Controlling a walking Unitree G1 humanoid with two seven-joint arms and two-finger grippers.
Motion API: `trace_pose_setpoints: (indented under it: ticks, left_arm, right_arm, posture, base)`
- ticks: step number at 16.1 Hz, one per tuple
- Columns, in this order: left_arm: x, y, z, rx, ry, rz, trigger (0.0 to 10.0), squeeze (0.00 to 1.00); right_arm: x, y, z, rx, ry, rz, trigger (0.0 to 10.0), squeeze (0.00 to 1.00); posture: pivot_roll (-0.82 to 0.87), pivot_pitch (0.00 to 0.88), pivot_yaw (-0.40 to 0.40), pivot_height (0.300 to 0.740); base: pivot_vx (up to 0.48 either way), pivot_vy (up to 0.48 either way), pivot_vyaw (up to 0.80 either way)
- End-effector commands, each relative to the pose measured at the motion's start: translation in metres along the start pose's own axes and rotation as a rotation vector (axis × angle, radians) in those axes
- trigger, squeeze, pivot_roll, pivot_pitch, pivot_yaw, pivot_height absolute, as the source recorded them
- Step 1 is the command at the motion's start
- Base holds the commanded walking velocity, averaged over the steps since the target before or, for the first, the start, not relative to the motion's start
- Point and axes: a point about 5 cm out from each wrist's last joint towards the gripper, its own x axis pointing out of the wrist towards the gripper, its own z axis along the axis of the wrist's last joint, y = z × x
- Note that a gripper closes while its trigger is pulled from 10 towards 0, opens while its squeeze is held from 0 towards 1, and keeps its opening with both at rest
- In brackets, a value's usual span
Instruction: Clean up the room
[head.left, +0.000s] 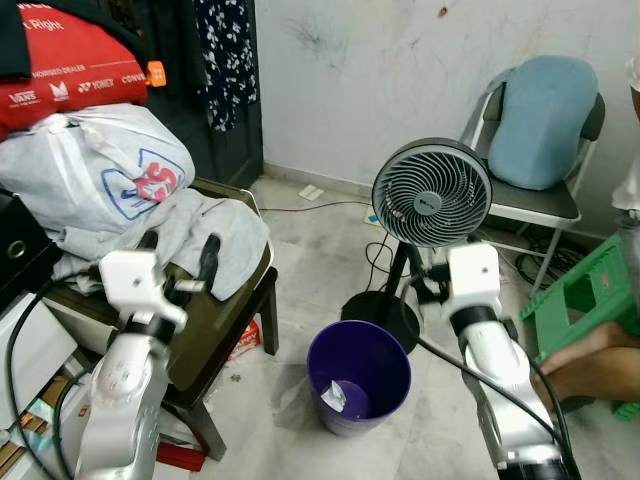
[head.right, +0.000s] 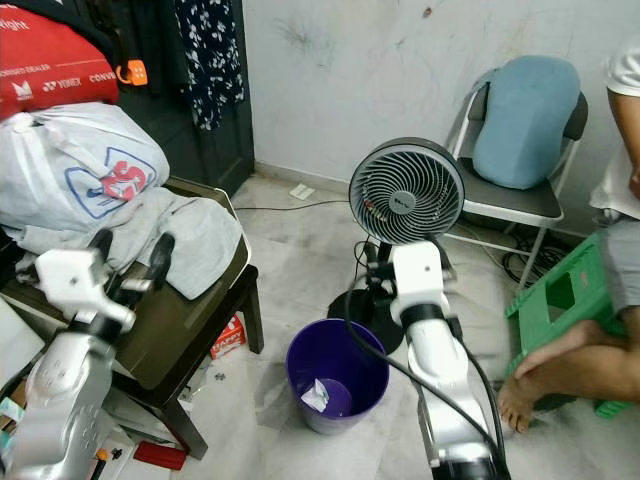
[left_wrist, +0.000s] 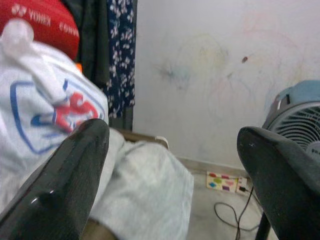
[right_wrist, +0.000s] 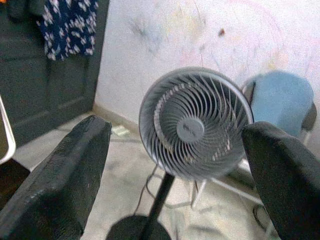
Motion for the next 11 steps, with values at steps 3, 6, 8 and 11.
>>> trace_pose_setpoints:
  ticks: [3, 6, 8, 11]
  left_arm:
    - [-0.003, -0.012, -0.004, -0.014, 0.034, -0.054, 10.0, 0.0]
    - [0.0, -0.018, -0.003, -0.041, 0.044, -0.078, 10.0, 0.0]
    - [-0.001, -0.026, -0.001, -0.061, 0.059, -0.116, 10.0, 0.0]
    - [-0.009, -0.024, -0.003, -0.041, 0.072, -0.093, 10.0, 0.0]
  right_arm:
    - [-0.003, -0.001, 0.005, -0.032, -0.017, -0.001, 10.0, 0.0]
    - [-0.002, -0.002, 0.009, -0.018, -0.02, -0.029, 10.0, 0.0]
    - [-0.002, 0.002, 0.01, -0.013, -0.012, -0.028, 10.0, 0.0]
    - [-0.008, 0.006, 0.01, 0.026, 0.01, -0.052, 10.0, 0.0]
  posture:
    - [-0.06, 0.0, -0.037, 0.74]
    - [-0.07, 0.0, -0.03, 0.74]
    - [-0.07, 0.0, -0.03, 0.74]
    - [-0.07, 0.0, -0.038, 0.74]
  base:
    - [0.0, 0.0, 0.27]
    - [0.0, 0.0, 0.8]
    - [0.0, 0.0, 0.8]
    - [0.0, 0.0, 0.8]
